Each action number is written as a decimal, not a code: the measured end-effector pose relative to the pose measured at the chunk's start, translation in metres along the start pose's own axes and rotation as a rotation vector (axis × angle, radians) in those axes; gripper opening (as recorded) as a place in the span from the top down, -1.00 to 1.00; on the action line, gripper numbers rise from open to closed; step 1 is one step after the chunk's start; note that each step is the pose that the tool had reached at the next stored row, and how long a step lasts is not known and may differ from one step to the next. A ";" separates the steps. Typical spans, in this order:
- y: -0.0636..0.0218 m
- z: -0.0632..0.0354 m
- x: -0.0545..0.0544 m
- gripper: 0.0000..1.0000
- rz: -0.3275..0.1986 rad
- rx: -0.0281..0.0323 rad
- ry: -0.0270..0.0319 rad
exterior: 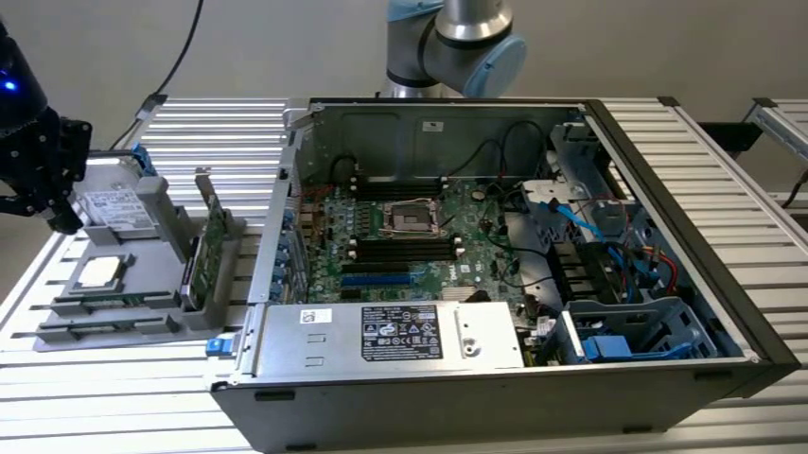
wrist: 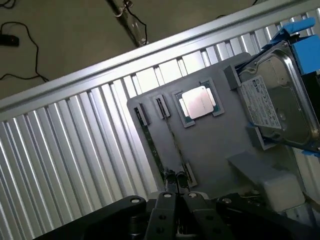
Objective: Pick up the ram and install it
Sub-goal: 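Pick up the ram and move it above insertion slot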
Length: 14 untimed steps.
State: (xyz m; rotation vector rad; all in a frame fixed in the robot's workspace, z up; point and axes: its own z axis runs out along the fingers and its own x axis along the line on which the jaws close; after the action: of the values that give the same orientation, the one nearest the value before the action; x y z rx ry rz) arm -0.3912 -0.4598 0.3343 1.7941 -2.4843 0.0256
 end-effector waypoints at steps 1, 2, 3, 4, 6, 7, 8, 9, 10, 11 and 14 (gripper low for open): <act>0.0000 0.0000 0.000 0.80 -0.018 0.0013 0.0006; 0.0000 0.0000 0.000 0.80 -0.037 0.0027 0.0010; 0.0000 0.0001 0.000 0.80 -0.054 0.0040 0.0016; 0.0001 0.0000 0.000 0.80 -0.072 0.0052 0.0023; 0.0001 0.0000 0.000 0.80 -0.110 0.0079 0.0035; 0.0001 0.0000 0.000 0.80 -0.128 0.0092 0.0041; 0.0002 -0.0001 0.000 0.80 -0.146 0.0105 0.0047; 0.0002 -0.0001 0.000 0.80 -0.164 0.0118 0.0052; 0.0002 -0.0001 0.000 0.80 -0.181 0.0131 0.0058; 0.0002 -0.0001 0.000 0.80 -0.200 0.0144 0.0065; 0.0003 -0.0001 0.000 0.80 -0.253 0.0183 0.0081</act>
State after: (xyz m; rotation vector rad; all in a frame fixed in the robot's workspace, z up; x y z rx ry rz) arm -0.3915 -0.4598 0.3344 2.0961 -2.2388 0.0404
